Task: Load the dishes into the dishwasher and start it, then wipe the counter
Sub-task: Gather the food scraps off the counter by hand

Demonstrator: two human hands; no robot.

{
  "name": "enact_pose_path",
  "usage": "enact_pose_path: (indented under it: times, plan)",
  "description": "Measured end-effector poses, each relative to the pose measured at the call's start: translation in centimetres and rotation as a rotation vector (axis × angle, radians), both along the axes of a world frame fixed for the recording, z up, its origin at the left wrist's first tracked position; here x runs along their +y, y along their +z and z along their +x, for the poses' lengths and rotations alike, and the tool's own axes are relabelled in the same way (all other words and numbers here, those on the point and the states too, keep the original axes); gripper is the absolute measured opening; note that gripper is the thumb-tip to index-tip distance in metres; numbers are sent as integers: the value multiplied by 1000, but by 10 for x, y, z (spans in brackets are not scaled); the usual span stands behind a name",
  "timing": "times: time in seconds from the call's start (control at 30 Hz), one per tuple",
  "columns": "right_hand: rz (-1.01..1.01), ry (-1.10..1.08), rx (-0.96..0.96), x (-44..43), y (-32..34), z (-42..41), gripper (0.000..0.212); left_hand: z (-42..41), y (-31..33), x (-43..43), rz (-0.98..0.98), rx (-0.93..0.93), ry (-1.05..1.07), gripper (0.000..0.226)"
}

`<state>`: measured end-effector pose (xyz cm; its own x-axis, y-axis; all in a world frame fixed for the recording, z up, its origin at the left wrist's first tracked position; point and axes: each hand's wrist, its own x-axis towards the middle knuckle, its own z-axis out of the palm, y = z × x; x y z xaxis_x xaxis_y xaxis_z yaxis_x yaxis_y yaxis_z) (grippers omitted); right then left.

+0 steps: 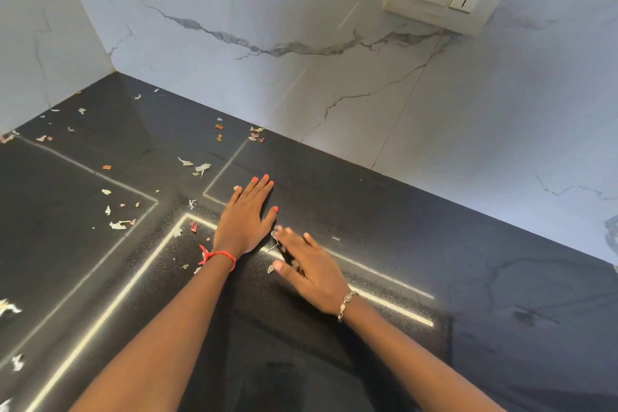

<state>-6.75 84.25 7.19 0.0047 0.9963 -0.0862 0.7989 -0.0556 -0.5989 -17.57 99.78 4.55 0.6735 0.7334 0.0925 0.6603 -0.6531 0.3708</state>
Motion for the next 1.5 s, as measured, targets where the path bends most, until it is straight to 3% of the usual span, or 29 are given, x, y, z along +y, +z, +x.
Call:
enact_pose_path:
  times: [0.1, 0.27, 0.33, 0.43, 0.53, 0.6, 0.67, 0.77, 0.87, 0.9, 1.13, 1.27, 1.37, 1.43, 1.5]
  plan:
    - [-7, -91, 271, 1, 6, 0, 52, -1, 3, 0, -22, 12, -15, 81]
    - [-41, 38, 18, 16, 4, -4, 65, 4, 17, 3, -162, 123, -30, 54]
    - [-66, 116, 29, 11, 4, -7, 57, 5, 25, -1, -236, 143, -16, 52]
    - [-133, 157, 224, -9, 8, 0, 35, 0, 33, -15, -322, 125, -2, 51]
    - [-56, -113, 468, -27, 21, 11, 21, -14, 39, -31, -380, 102, -15, 50]
    - [110, -388, 429, -38, 23, 18, 18, -25, 45, -42, -389, 28, -8, 46]
    - [131, -529, 261, -52, 23, 16, 25, -37, 49, -56, -344, -80, 13, 41]
    - [-49, -438, 117, -74, 13, -11, 52, -56, 47, -85, -334, -247, 19, 37]
    - [-67, -342, 50, -77, 3, -40, 85, -72, 41, -109, -358, -380, 61, 35]
    - [-58, -317, 19, -73, 1, -45, 87, -76, 39, -116, -366, -419, 86, 34]
    - [75, -145, -86, -61, -5, -67, 48, -101, 44, -149, -537, -750, 380, 25]
    - [187, -157, -156, -61, -10, -63, 37, -104, 54, -161, -883, -1108, 546, 25]
    - [256, -155, -197, -57, -3, -58, 23, -105, 54, -163, -1079, -1235, 643, 24]
    - [299, -263, -103, -53, 8, -57, 19, -105, 54, -165, -1222, -1334, 673, 25]
    - [317, -494, 168, -47, 22, -58, 14, -104, 56, -165, -1376, -1419, 697, 26]
